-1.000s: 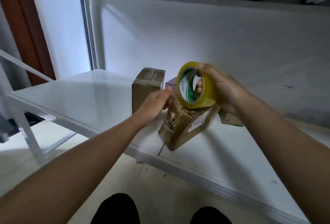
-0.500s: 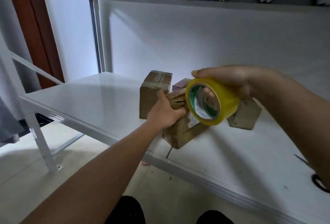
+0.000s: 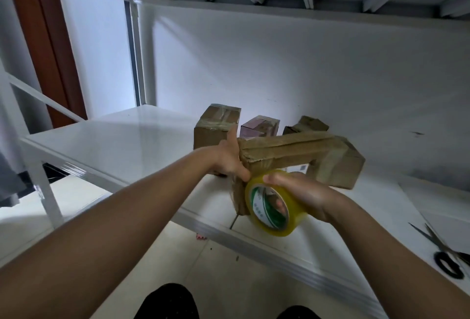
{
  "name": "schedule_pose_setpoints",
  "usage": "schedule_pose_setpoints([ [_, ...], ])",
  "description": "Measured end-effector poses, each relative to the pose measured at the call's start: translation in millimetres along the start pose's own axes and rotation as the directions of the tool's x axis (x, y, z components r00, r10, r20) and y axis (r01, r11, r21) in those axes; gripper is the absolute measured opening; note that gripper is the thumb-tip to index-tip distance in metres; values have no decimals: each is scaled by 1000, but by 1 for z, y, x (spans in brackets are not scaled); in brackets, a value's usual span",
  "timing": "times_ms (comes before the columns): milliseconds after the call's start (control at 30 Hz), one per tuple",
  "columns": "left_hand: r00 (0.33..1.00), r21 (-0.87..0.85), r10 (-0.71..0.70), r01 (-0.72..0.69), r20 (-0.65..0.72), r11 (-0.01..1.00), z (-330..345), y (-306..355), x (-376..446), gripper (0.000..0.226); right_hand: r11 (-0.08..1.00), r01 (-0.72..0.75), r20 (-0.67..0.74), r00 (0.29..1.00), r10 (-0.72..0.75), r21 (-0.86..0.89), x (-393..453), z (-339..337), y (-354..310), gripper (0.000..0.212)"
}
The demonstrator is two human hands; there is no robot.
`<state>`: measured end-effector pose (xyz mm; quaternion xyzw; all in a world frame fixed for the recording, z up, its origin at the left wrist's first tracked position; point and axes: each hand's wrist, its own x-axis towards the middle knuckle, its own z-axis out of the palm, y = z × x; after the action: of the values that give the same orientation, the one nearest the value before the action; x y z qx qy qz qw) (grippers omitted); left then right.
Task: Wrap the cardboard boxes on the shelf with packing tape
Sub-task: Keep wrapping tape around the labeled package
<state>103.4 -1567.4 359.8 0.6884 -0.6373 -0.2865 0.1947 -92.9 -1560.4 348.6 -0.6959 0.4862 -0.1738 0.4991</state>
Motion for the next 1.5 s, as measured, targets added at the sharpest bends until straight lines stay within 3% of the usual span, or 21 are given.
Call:
schedule_pose_setpoints([
  [67,970,215,-131,86,205,973,-17,4,-3,107,999,19,-13,1000,-18,42,3,6,3,35],
  [133,928,267,-121,24,353,963,-32,11,-6,69,994,17,-46,999,-12,111,8,11,5,35],
  [200,964,193,49,-102,261,976,-38,22,-10,52,991,15,-59,998,-7,132,13,15,7,37],
  [267,983,211,170,-182,70,960,-33,33,-10,74,990,18,-66,998,-9,140,18,19,8,38],
  [367,961,373,271,-269,47,888,-11,35,1,67,981,-6,-107,994,27,192,22,25,13,39],
  [500,926,701,361,-182,-114,689,4,28,12,69,974,22,-118,993,5,227,17,27,20,54],
  [567,911,745,371,-122,-178,656,7,31,13,66,972,100,-115,990,-76,213,9,17,15,59],
  [633,931,639,292,-88,-221,765,5,32,16,57,971,187,-130,977,-168,151,1,1,7,68],
  [733,962,149,107,-70,-251,986,2,26,16,60,947,321,-232,923,-306,30,-4,-25,-4,69],
  [800,989,-194,-31,2,-146,981,16,18,11,54,930,365,-268,894,-359,-27,-4,-38,-8,62],
  [867,983,-364,-176,184,57,913,39,6,6,38,933,353,-255,898,-358,-67,1,-41,-5,60],
  [933,956,-309,-231,278,180,909,56,-9,1,42,941,336,-261,906,-333,-37,8,-32,5,60],
  [1033,966,-113,-222,237,131,965,59,-29,3,61,927,371,-267,901,-342,63,20,-13,14,58],
  [1100,967,-86,-215,228,138,970,53,-28,0,56,921,374,-277,901,-333,108,24,-8,14,56],
  [1233,959,-361,-251,281,129,889,43,-19,10,44,939,312,-221,935,-277,143,23,-15,16,61],
  [1300,965,-399,-246,260,87,879,47,-14,16,42,939,325,-228,929,-293,116,21,-15,17,61],
  [1400,977,-148,-211,213,29,966,62,-16,26,35,949,306,-230,931,-284,68,20,-13,14,62],
  [1500,977,64,-194,199,-85,978,65,-22,32,30,962,244,-183,947,-263,-124,19,-16,-4,63],
])
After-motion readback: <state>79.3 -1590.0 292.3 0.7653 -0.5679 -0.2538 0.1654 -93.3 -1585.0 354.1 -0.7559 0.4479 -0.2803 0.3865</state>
